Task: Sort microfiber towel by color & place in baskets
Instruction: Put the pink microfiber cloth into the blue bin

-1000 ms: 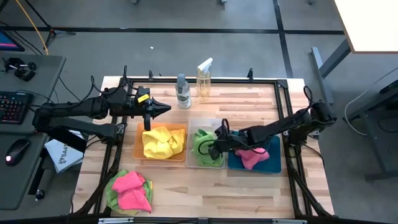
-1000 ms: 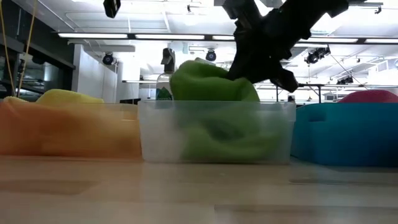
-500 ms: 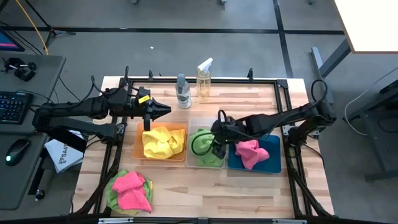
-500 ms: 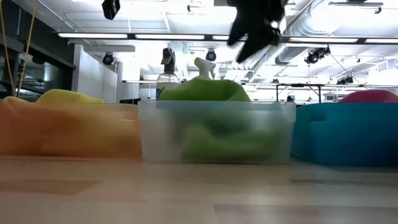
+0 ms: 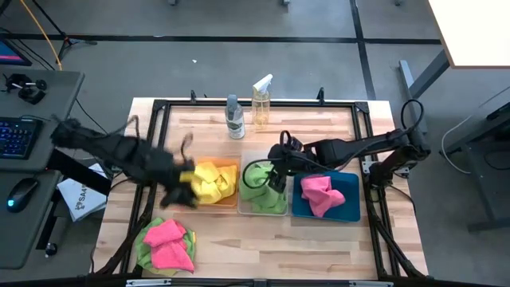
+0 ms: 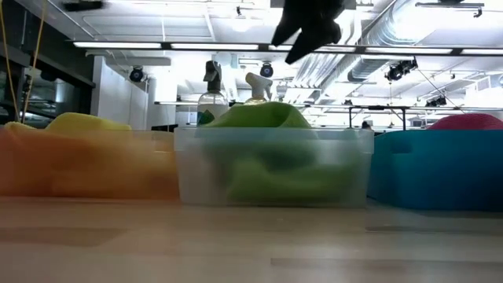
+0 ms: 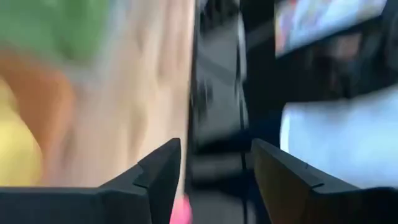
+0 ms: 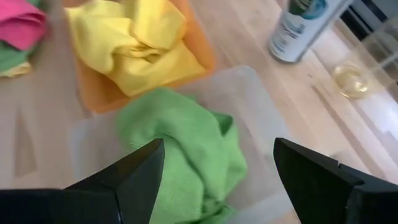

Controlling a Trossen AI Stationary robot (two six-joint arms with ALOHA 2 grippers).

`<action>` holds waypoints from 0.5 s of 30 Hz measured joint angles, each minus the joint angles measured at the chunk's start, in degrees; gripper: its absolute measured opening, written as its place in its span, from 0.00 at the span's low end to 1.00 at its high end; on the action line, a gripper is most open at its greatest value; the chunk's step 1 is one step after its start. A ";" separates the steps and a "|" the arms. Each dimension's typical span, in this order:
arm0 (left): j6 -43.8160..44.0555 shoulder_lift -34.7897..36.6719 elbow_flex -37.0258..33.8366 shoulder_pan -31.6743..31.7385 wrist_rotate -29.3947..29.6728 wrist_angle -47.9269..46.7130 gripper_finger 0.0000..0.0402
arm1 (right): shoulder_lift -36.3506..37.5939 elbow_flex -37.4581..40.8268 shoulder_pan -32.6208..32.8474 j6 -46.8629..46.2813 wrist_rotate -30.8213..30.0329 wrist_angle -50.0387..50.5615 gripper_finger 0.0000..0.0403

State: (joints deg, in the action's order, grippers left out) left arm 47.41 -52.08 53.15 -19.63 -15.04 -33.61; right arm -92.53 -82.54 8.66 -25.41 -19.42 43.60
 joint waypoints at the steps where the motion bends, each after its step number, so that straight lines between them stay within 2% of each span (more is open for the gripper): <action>1: 2.13 -0.92 0.04 -3.92 0.12 -1.27 0.47 | 0.00 0.00 -0.47 0.01 0.00 0.50 0.74; 6: 11.81 -7.81 0.11 -21.54 4.20 -8.84 0.48 | 0.00 0.02 -2.51 1.89 0.16 1.58 0.74; 9: 17.76 -12.47 0.11 -29.46 6.73 -13.64 0.48 | 0.00 0.02 -3.24 3.46 0.19 1.65 0.74; 15: 28.07 -21.46 0.11 -36.50 9.49 -17.82 0.48 | 0.00 0.07 -4.13 6.06 0.39 1.83 0.74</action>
State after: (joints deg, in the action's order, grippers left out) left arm 75.48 -73.55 53.25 -56.13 -5.55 -51.44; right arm -92.53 -82.48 4.53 -19.35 -19.03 45.43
